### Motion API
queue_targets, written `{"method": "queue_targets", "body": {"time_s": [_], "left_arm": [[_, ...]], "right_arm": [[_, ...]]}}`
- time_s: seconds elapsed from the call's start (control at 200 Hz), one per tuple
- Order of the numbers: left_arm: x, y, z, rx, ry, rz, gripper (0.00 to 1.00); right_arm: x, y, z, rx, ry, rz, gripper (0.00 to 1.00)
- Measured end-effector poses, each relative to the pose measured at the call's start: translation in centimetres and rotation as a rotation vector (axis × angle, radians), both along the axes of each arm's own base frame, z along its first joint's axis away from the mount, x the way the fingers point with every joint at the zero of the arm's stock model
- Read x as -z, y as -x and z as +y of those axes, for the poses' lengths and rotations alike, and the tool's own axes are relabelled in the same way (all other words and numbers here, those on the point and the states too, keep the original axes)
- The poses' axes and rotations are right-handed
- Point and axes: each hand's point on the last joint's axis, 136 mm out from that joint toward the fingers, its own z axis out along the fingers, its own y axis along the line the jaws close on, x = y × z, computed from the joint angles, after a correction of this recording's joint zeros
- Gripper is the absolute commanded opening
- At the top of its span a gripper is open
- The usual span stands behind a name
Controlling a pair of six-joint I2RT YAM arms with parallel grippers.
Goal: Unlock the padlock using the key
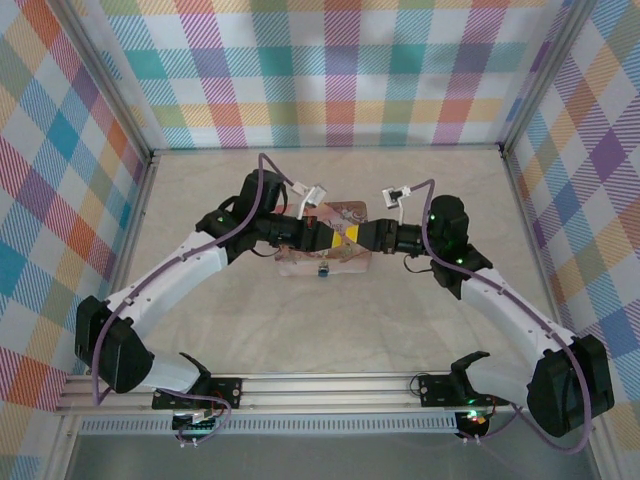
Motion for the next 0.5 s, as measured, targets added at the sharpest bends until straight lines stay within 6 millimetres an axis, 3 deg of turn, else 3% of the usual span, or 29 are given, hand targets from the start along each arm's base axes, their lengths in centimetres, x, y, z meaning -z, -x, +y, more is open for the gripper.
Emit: {"method": "queue_targets", "body": {"time_s": [0.195, 0.5], "left_arm": [[-0.8, 0.0, 0.1, -0.004, 0.020, -0.028, 0.00], [-1.3, 0.0, 0.1, -0.010, 0.037, -0.041, 0.00]], "right_arm": [[0.0, 0.4, 0.1, -0.026, -0.004, 0.002, 0.45], [0.6, 1.0, 0.2, -0.053, -0.002, 0.013, 0.38]]}}
